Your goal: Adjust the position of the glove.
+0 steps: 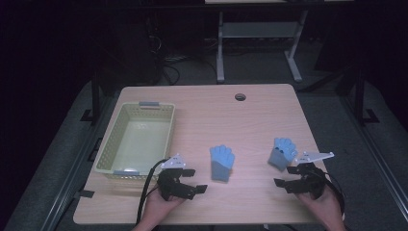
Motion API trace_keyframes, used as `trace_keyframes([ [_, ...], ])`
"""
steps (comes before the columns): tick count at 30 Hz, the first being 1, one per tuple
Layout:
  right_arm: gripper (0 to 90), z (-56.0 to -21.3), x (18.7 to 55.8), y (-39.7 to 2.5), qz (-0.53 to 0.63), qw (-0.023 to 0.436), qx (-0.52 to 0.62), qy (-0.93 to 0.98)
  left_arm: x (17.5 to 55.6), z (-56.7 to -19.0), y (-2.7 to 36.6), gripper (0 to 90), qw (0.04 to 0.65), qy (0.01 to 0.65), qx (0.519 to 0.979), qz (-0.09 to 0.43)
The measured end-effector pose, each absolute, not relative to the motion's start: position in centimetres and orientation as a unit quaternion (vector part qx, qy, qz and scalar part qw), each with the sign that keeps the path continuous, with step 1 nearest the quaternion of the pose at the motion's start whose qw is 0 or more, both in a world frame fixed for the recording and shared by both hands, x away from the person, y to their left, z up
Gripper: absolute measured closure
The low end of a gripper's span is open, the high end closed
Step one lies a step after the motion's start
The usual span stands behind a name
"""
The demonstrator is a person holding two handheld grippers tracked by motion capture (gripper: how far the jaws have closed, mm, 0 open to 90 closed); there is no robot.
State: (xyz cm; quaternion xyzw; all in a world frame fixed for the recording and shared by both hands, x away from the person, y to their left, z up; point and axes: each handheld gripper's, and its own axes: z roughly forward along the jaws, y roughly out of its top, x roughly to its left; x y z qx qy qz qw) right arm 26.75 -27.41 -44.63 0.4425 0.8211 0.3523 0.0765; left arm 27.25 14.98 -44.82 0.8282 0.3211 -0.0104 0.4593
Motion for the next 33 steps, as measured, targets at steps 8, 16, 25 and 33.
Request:
trace_keyframes([
  [8, 25.4, -44.6, 26.8, -27.3, 0.348, 0.077, 0.456, 0.816, 27.1, -44.7, 15.3, 19.0, 0.465, 0.321, 0.825, -0.007],
  [16, 28.4, -43.7, 27.5, -26.7, 0.333, 0.081, 0.472, 0.812, 27.0, -44.5, 15.6, 19.0, 0.47, 0.325, 0.82, -0.007],
  [25, 30.9, -42.9, 29.3, -25.5, 0.301, 0.087, 0.48, 0.819, 26.9, -44.3, 15.4, 19.0, 0.47, 0.318, 0.823, 0.001],
  [33, 33.7, -42.2, 31.8, -26.1, 0.281, 0.088, 0.496, 0.817, 26.9, -44.2, 15.5, 19.1, 0.473, 0.318, 0.821, 0.004],
])
